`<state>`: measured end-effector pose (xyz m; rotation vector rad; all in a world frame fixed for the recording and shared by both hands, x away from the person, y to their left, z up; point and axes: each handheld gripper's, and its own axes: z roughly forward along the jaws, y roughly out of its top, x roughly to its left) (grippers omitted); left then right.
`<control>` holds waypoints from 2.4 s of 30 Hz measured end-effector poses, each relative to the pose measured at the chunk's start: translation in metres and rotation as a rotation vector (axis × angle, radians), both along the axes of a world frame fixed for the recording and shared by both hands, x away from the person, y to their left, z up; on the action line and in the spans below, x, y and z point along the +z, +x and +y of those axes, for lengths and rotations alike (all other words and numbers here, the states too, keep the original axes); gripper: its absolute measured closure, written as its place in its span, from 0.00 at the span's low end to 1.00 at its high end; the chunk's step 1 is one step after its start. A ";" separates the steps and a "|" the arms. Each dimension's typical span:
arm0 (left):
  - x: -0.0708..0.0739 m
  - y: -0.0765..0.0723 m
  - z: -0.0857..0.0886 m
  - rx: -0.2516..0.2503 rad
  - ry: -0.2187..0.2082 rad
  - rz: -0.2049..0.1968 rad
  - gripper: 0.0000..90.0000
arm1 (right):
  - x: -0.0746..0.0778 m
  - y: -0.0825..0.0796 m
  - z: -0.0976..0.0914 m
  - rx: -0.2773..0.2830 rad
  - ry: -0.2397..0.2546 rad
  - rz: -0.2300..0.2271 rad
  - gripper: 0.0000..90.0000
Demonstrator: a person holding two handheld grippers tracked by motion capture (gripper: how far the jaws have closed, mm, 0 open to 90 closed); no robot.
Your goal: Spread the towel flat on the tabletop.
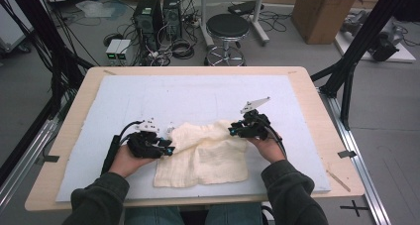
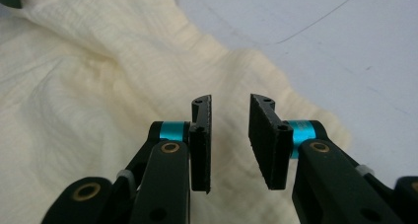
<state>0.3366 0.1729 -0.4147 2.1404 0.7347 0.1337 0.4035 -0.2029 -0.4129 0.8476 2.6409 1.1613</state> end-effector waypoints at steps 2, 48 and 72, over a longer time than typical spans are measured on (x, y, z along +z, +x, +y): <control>0.007 0.004 0.004 0.031 -0.023 -0.022 0.69 | 0.002 0.003 -0.004 -0.023 0.019 -0.015 0.77; 0.005 0.031 -0.018 0.235 0.074 -0.153 0.96 | -0.022 0.024 -0.001 -0.095 -0.089 -0.012 0.95; -0.017 0.034 -0.031 0.007 0.085 0.124 0.94 | -0.022 0.025 -0.004 -0.093 -0.084 -0.006 0.94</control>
